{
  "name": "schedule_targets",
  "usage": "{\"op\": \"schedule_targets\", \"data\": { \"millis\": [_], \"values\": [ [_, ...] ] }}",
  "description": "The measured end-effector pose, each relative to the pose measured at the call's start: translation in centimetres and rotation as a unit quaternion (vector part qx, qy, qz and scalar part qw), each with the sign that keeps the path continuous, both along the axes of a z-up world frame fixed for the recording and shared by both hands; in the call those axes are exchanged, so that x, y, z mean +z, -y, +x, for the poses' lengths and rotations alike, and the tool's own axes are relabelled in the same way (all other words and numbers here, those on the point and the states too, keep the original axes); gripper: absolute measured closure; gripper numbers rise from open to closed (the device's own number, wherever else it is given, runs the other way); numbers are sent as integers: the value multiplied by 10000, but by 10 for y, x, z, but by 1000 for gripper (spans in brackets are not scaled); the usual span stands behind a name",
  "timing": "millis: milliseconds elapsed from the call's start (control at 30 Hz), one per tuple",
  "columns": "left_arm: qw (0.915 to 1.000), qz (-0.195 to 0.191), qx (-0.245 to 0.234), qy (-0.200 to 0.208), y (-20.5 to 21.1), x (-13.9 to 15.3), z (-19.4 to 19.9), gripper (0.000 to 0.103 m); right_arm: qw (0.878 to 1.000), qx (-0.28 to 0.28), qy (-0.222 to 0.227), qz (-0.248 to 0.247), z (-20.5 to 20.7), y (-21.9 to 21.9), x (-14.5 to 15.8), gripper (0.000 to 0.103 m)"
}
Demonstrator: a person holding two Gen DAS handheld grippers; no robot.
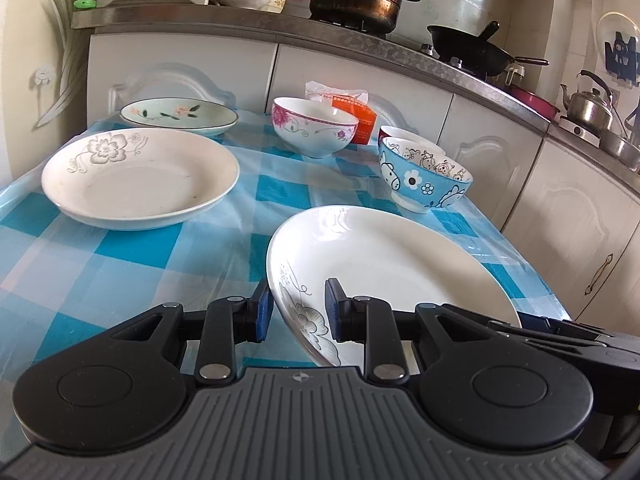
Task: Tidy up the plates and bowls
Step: 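Carry the white plate and lower it onto the cloth, open left gripper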
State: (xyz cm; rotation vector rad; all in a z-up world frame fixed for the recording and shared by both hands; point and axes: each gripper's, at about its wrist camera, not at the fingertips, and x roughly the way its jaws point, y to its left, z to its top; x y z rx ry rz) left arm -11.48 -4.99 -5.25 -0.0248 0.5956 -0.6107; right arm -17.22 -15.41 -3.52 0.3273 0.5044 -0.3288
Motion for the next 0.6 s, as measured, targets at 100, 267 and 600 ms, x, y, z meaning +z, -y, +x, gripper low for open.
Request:
{"op": "schedule_targets", "data": {
  "millis": [100, 267, 600],
  "values": [
    [10000, 13, 4, -45, -5, -3, 1, 75, 9999, 55, -43, -115, 1, -7, 0, 36],
    [10000, 13, -32, 38, -5, -5, -1, 74, 9998, 57, -72, -161, 1, -8, 0, 36],
    [9999, -107, 13, 69, -16, -4, -10, 65, 9997, 19, 101, -237, -8, -12, 9, 19]
  ]
}}
